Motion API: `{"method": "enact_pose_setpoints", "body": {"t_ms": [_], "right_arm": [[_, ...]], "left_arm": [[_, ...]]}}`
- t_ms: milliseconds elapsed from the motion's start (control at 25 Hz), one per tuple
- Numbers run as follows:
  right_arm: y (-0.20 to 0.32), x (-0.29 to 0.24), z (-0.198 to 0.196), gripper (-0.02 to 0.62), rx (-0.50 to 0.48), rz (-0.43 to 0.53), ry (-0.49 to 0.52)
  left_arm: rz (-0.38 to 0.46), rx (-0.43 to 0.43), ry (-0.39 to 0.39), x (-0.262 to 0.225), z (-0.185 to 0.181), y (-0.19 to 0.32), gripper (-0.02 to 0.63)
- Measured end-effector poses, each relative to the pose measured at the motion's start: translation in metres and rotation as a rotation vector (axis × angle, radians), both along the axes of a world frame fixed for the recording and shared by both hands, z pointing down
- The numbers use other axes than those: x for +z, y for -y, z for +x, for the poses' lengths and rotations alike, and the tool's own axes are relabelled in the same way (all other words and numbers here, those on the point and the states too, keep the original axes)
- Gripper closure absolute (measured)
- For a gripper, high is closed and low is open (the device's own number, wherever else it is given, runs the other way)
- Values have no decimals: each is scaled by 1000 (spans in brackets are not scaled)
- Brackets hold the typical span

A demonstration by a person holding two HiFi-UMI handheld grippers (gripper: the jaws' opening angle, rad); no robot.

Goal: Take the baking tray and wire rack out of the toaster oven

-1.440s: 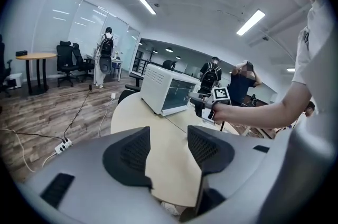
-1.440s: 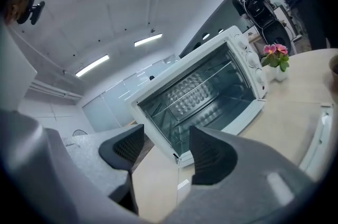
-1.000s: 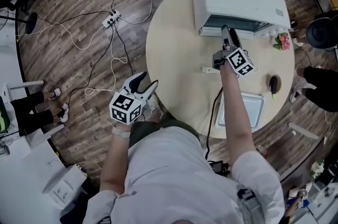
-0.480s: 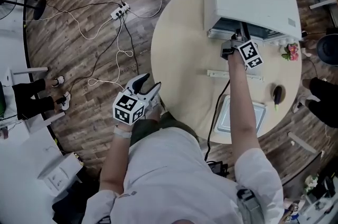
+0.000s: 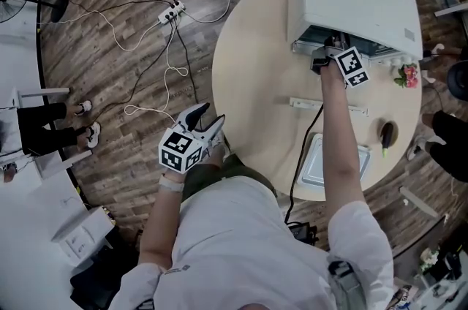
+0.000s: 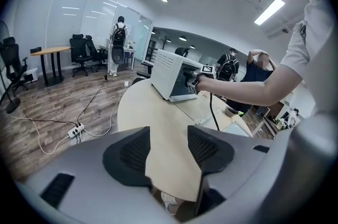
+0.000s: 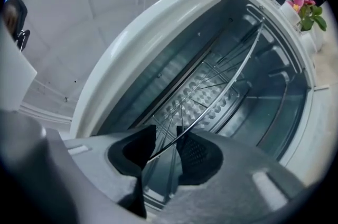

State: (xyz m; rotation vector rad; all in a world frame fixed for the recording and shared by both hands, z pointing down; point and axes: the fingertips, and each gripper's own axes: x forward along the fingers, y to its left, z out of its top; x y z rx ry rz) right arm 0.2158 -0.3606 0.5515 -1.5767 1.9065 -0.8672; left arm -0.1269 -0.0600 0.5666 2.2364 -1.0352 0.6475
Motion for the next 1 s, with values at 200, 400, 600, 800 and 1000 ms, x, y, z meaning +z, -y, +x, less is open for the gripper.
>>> {"method": "enact_pose_setpoints", "body": {"t_ms": [200,400,600,800,1000], "right_arm": [[-6,-4,-5,500,-14,0,51],[-19,-4,-4,525,-30,-4,83],[-33,-3,-5,537,-32,-5,129],[-50,-3,-4,543,-33,-7,149],[-72,-2,-5,548,-30,-13,165]], "left_arm": [[2,0,-3,-2,-3,-3,393],[4,3,-2,-2,1,-6,393],[8,10,-9,-1,3,-10,393],[14,13,-14,-2,3,-12,393],[20,24,-24,-3,5,-15,393]]}}
